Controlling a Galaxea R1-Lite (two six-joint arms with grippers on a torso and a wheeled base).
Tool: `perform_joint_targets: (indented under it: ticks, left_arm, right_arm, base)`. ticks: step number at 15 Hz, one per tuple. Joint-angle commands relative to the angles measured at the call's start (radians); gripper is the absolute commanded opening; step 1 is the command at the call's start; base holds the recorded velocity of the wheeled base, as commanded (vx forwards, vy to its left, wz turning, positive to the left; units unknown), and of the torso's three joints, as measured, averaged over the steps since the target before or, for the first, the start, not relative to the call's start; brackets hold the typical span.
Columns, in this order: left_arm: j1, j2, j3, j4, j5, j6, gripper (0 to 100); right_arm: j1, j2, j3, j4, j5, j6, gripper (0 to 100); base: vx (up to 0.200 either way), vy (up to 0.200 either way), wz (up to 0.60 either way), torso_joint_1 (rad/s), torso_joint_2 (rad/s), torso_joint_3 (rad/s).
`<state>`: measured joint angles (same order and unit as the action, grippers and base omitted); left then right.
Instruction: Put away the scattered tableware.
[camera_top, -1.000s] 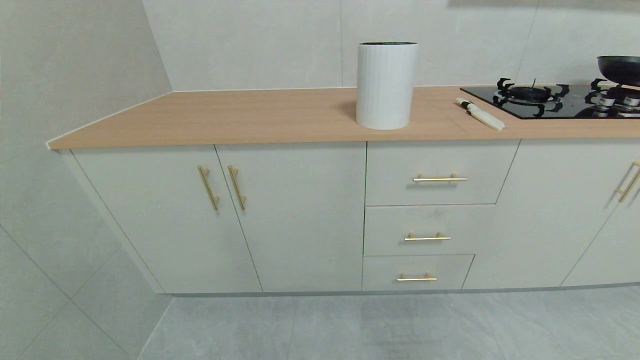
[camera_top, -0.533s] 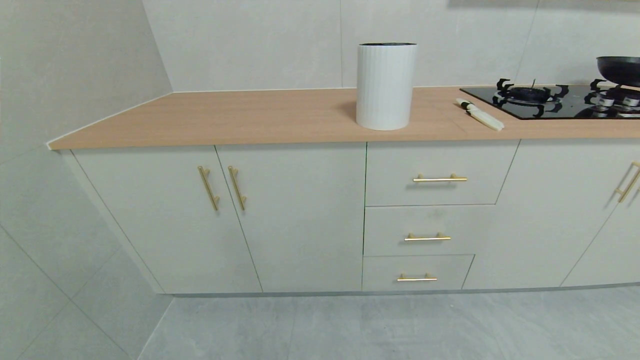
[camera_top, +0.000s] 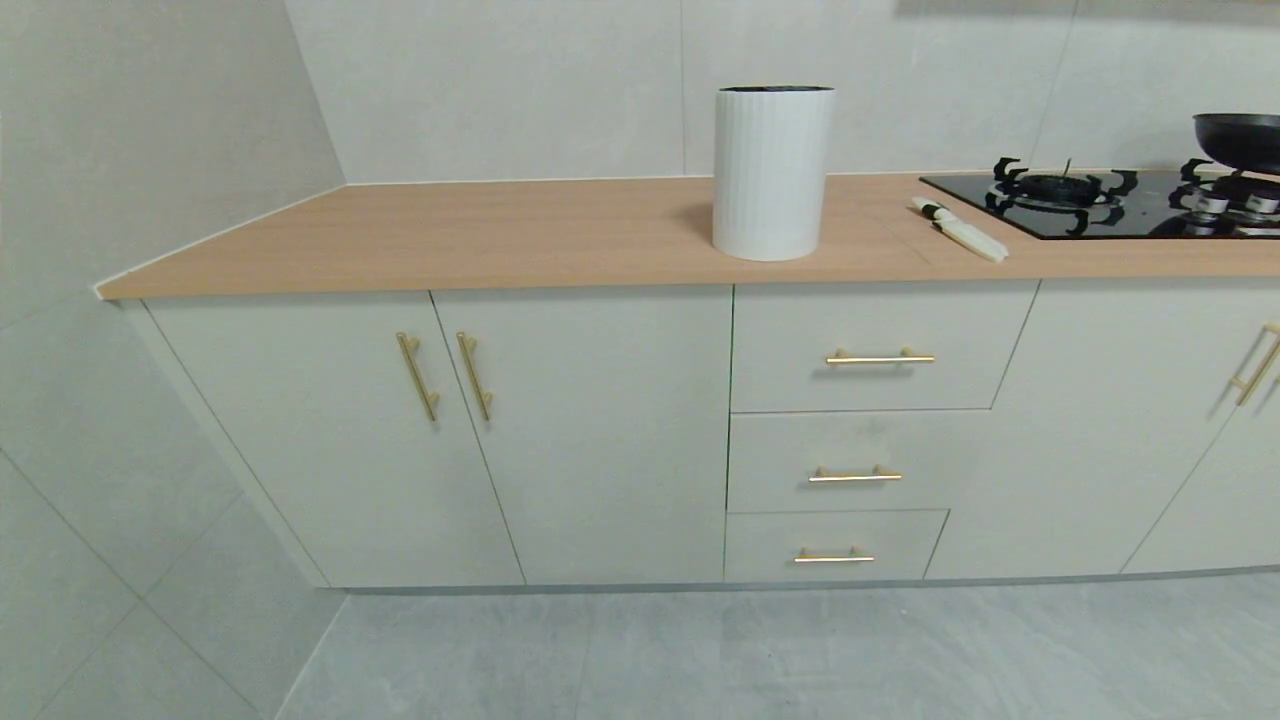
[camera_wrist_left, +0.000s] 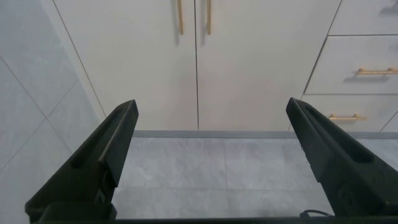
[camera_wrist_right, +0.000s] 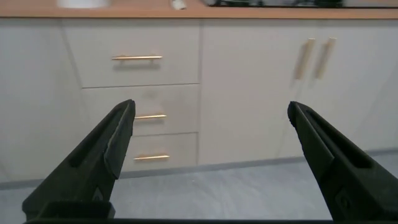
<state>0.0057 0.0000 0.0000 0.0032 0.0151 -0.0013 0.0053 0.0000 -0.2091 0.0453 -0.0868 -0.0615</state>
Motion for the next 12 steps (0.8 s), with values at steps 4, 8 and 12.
perform_joint_targets:
  ticks: [4,8,12]
  left_arm:
    - [0.000,0.000,0.000,0.000,0.002,0.000,100]
    - [0.000,0.000,0.000,0.000,0.000,0.000,100]
    - [0.000,0.000,0.000,0.000,0.000,0.001,100]
  right_arm:
    - [-0.001,0.000,0.209,-0.050,0.105,0.040,100]
    - [-0.001,0.000,0.208,-0.048,0.113,0.048,100]
    - [-0.001,0.000,0.209,-0.048,0.117,0.074,100]
  base:
    - [0.000,0.000,0.00,0.000,0.00,0.000]
    - [0.000,0.000,0.00,0.000,0.00,0.000]
    - [0.000,0.000,0.00,0.000,0.00,0.000]
